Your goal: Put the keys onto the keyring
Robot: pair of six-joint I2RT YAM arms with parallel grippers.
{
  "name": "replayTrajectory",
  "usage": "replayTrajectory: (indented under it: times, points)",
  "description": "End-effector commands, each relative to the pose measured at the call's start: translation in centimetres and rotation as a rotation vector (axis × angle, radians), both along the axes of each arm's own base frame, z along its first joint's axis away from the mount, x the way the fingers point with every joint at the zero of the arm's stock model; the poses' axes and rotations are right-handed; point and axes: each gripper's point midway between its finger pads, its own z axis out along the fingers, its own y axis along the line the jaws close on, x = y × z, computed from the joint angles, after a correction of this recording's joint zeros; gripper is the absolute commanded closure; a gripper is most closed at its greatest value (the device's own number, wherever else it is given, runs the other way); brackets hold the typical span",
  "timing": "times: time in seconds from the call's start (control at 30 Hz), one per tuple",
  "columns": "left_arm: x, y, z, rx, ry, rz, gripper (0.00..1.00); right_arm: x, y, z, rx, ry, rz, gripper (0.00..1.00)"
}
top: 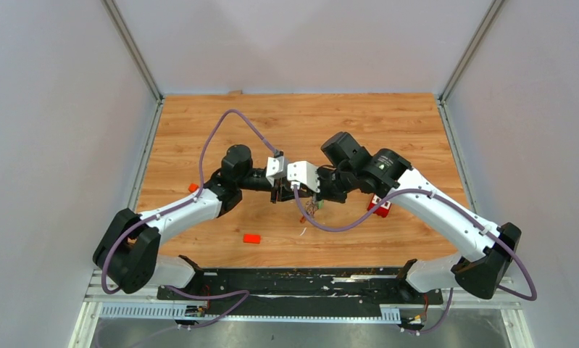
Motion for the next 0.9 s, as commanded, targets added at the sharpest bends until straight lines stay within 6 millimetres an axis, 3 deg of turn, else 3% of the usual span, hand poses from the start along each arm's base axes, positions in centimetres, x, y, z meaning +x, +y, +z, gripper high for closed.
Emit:
replayTrajectory:
  times: [0.0,0.13,0.37,0.53,0.87]
  points:
    - [-0.2,0.0,0.7,-0.007,-0.046,0.006,0.67,0.1,1.6,2.2,0.060,-0.050,0.037,1.00]
    - [-0.3,-0.1,1.0,-0.027,-0.034,0.009,0.68,0.0,1.7,1.9,0.071,-0.045,0.036,1.00]
    - [-1.0,-0.3,1.5,-0.071,-0.026,-0.008,0.59,-0.1,2.0,1.7,0.142,-0.052,0.002,1.00]
    - [-0.9,-0.4,1.9,-0.081,-0.015,0.008,0.60,-0.6,2.0,1.1,0.199,-0.017,-0.005,1.00]
    - [-2.0,-0.7,0.2,-0.020,0.012,-0.044,0.66,-0.9,2.1,0.6,0.262,0.011,-0.001,1.00]
